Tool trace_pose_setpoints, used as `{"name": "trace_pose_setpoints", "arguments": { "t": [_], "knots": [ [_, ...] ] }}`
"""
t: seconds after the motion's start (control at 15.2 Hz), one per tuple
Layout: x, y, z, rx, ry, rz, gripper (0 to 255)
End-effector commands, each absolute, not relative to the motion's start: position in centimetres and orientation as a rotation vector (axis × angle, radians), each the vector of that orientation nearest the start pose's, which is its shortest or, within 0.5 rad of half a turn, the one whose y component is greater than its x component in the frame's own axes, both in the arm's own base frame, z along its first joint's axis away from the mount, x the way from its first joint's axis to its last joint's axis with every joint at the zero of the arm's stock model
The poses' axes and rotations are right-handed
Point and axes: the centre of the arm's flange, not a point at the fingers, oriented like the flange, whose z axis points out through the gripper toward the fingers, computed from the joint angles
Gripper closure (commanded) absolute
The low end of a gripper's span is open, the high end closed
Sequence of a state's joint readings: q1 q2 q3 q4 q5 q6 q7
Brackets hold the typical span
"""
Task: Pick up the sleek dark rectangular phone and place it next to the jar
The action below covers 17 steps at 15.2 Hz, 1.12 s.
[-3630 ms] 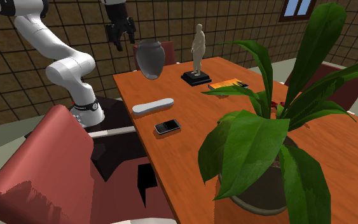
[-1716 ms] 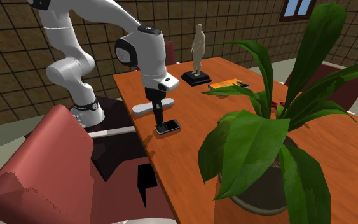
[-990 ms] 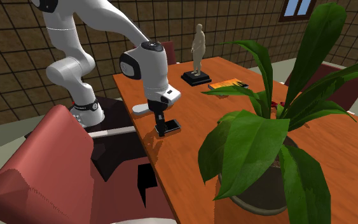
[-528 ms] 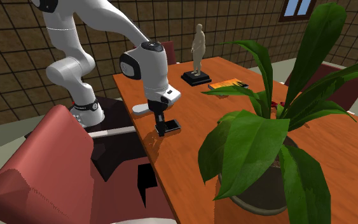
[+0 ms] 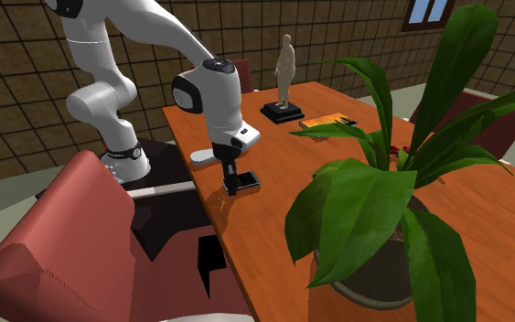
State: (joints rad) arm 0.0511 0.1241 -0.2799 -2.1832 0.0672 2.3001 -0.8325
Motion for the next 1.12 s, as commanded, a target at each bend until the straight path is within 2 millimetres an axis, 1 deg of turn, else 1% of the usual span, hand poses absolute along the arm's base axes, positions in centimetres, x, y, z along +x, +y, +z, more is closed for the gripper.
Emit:
{"name": "trace_pose_setpoints", "arguments": {
  "t": [0.0,1.06],
  "knots": [
    [53.4,-12.1,34.3,-3.005,-0.865,-0.011,255],
    [53.4,-12.1,42.7,-3.005,-0.865,-0.011,255]
  ]
}}
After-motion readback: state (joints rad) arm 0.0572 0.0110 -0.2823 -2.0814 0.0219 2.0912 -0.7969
